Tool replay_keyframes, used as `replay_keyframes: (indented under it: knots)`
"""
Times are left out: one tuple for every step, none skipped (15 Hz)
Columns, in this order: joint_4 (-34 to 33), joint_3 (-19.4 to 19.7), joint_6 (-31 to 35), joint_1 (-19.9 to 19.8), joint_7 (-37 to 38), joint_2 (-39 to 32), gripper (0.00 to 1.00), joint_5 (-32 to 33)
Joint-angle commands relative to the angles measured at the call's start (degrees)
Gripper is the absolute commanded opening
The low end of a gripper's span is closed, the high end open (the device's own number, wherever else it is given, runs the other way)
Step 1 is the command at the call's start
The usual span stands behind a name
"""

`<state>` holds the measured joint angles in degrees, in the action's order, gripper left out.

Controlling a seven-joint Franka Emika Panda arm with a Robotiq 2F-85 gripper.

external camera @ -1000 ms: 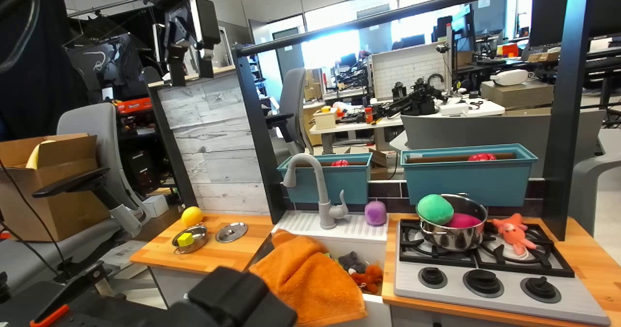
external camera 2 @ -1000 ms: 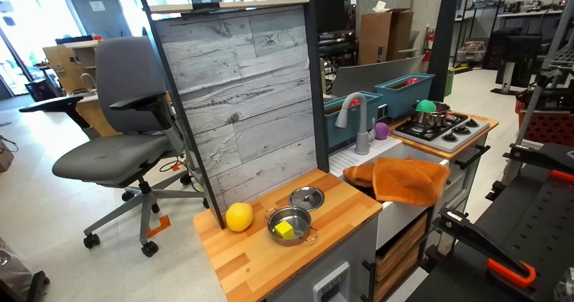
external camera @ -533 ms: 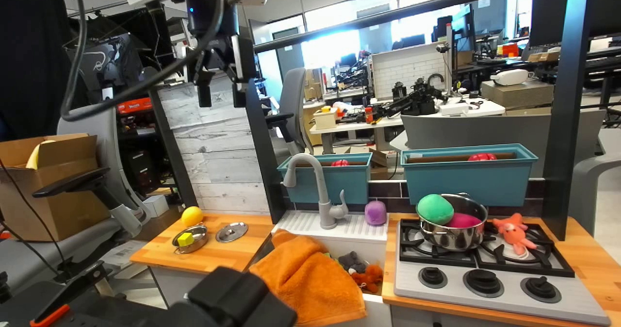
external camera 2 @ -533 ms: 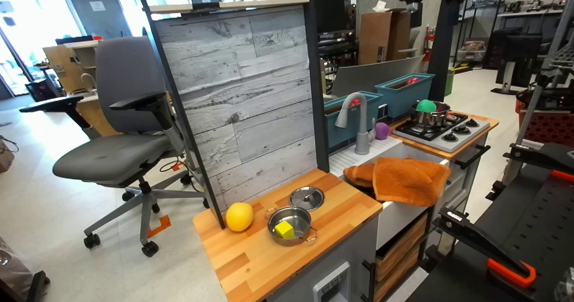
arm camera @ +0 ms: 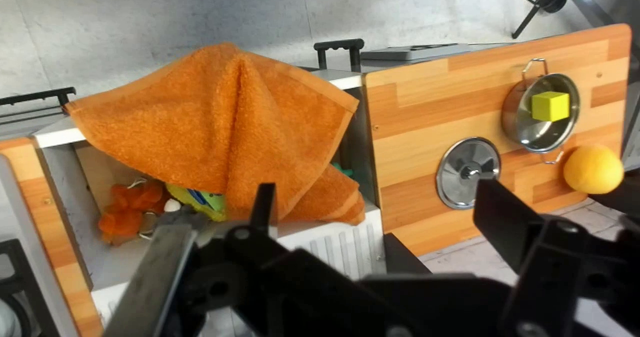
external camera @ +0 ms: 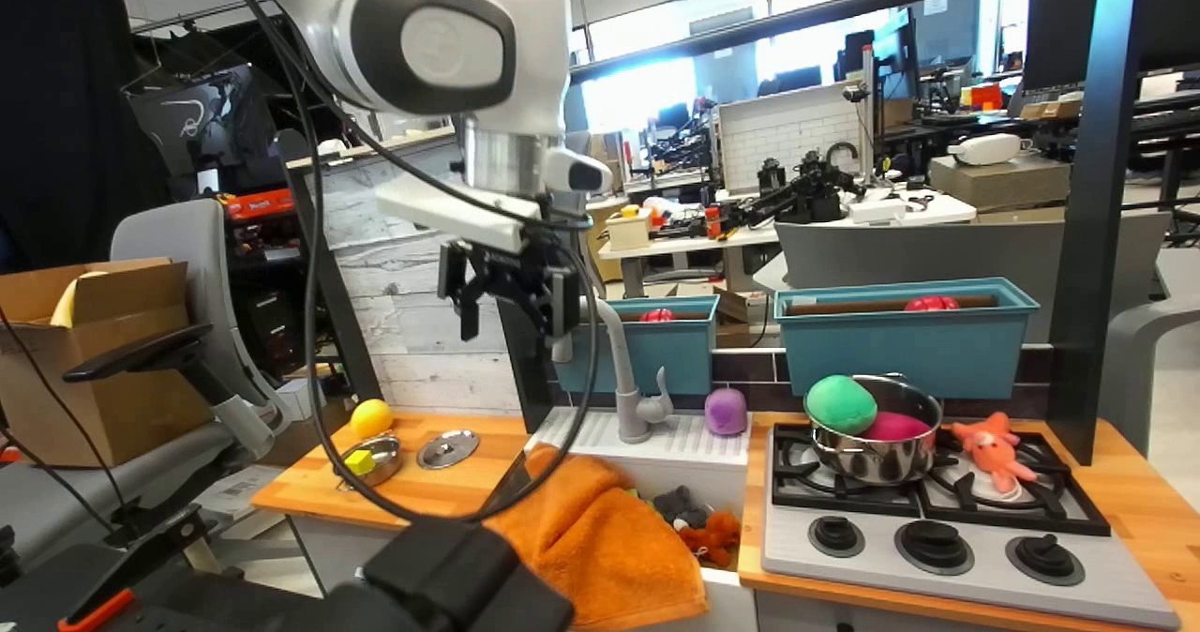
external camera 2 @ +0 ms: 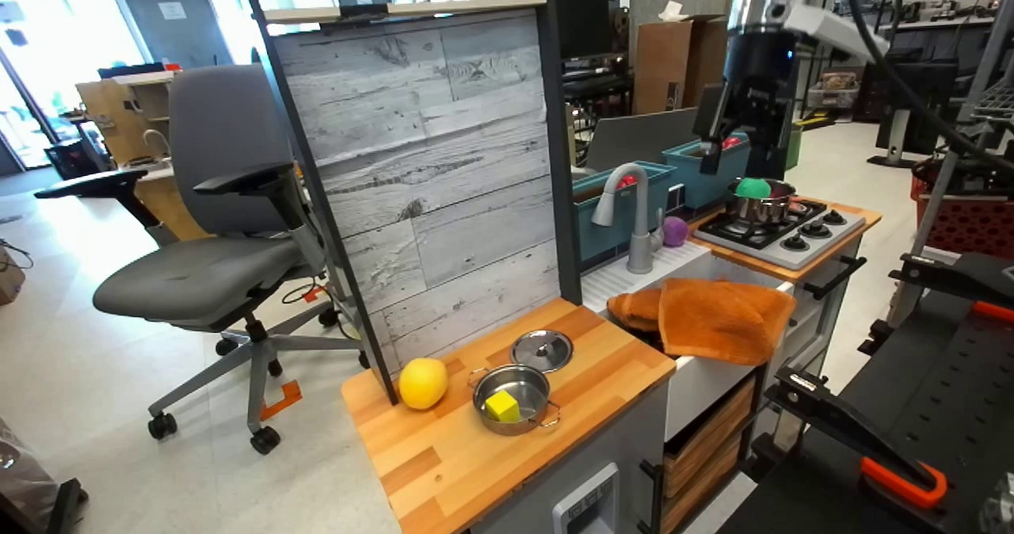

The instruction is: Pick up the cloth from the sink and hung it on the black object

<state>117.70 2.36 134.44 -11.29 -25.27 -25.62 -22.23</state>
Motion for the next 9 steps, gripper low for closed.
replay_keyframes:
  knots:
    - [-7.2, -2.6, 2.5, -5.0, -4.0, -10.5, 1.0, -1.4]
    - [-9.6, -2.8, 2.1, -5.8, -3.2, -13.2, 1.0, -0.4]
    - [-12.3, -3.5, 1.4, -6.6, -2.5, -15.8, 1.0, -0.3]
    - [-14.9, -4.0, 1.0, -7.0, -1.5, -18.0, 1.0, 0.0]
    - [-17.7, -4.6, 0.0, -6.6, 0.2, -19.8, 1.0, 0.4]
    - [-20.0, -5.5, 0.1, -6.6, 0.9, -21.8, 1.0, 0.2]
    - [-21.7, -6.9, 1.3, -7.3, 0.2, -23.5, 1.0, -0.8]
    - [-23.6, -7.7, 2.4, -7.2, 0.0, -25.5, 1.0, -0.5]
    - [-25.1, -8.1, 3.0, -6.8, 0.4, -27.1, 1.0, 0.0]
